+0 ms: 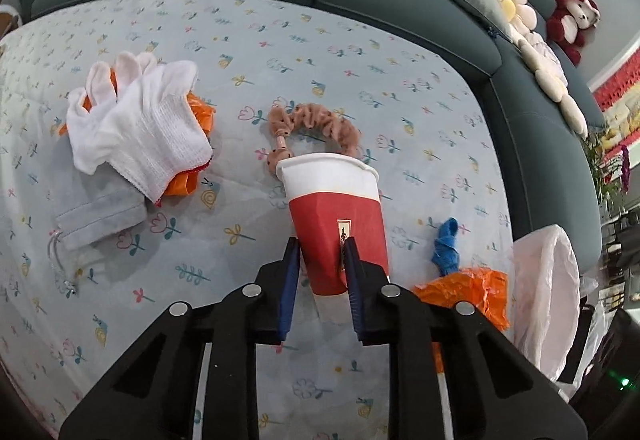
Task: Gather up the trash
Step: 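Grasp the orange plastic bag with the right tool while the left tool grasps the red-and-white paper cup, then carry the orange bag and paper cup over the white bin with both tools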
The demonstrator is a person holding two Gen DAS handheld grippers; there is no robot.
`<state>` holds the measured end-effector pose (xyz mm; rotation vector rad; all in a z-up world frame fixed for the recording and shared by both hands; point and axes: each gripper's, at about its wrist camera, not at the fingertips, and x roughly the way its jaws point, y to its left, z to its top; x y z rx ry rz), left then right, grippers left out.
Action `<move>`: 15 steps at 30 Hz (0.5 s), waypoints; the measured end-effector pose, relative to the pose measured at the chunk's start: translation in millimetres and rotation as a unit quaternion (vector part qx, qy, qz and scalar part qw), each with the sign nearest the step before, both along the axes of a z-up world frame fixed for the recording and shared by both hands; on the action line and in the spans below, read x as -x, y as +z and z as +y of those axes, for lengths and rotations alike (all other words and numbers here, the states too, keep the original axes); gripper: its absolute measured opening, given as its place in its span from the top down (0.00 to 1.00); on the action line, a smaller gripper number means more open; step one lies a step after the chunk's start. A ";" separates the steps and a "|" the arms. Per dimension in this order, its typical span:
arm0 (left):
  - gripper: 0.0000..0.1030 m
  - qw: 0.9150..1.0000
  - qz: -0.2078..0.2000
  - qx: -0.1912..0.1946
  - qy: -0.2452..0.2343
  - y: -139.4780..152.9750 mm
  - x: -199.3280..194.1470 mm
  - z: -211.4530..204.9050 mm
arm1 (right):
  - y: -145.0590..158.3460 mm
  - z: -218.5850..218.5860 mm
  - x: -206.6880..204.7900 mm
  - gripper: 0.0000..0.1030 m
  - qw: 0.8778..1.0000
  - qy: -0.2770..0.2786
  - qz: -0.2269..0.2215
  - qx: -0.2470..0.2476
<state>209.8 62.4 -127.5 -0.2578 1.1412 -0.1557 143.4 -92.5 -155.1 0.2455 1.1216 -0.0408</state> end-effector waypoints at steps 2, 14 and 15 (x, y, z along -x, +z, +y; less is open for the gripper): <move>0.79 1.000 -0.005 -0.002 -0.002 5.6 6.6 -1.2 | 8.2 0.3 4.2 0.88 1.000 0.000 -0.010 0.001; 0.79 0.998 -0.047 0.001 -0.028 52.6 33.4 -31.6 | 61.3 -18.0 35.8 0.88 0.998 -0.014 -0.068 -0.002; 0.79 0.998 -0.050 0.001 -0.030 56.0 35.2 -35.2 | 66.2 -21.1 39.0 0.88 0.997 -0.016 -0.073 -0.001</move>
